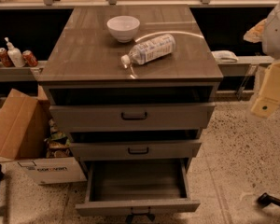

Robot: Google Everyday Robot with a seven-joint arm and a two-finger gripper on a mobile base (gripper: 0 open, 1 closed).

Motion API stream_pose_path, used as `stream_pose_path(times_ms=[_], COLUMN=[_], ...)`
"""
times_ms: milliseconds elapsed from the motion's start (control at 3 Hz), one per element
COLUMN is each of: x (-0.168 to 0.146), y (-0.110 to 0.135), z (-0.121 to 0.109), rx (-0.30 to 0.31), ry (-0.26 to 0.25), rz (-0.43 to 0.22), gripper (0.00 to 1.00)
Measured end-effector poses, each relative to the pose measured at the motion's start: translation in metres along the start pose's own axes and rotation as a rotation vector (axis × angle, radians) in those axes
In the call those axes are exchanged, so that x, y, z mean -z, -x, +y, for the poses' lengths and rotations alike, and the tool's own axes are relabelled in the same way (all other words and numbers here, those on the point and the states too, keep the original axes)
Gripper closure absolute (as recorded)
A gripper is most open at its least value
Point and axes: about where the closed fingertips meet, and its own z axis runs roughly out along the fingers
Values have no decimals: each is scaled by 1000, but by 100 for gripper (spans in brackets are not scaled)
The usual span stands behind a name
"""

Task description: Close bottom drawer

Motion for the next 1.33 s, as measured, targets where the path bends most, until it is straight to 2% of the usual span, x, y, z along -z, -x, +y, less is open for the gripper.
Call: stream_pose_path(times_ms=[333, 667, 1000, 1333], x=[-1, -31, -63, -99], y=[1, -12, -24, -30], z=[1, 7, 15, 34], rx=[-1, -6, -23, -51], ry=[-7, 27, 73, 137], rz=[-11, -85, -279, -488], gripper=[0, 0, 0, 0])
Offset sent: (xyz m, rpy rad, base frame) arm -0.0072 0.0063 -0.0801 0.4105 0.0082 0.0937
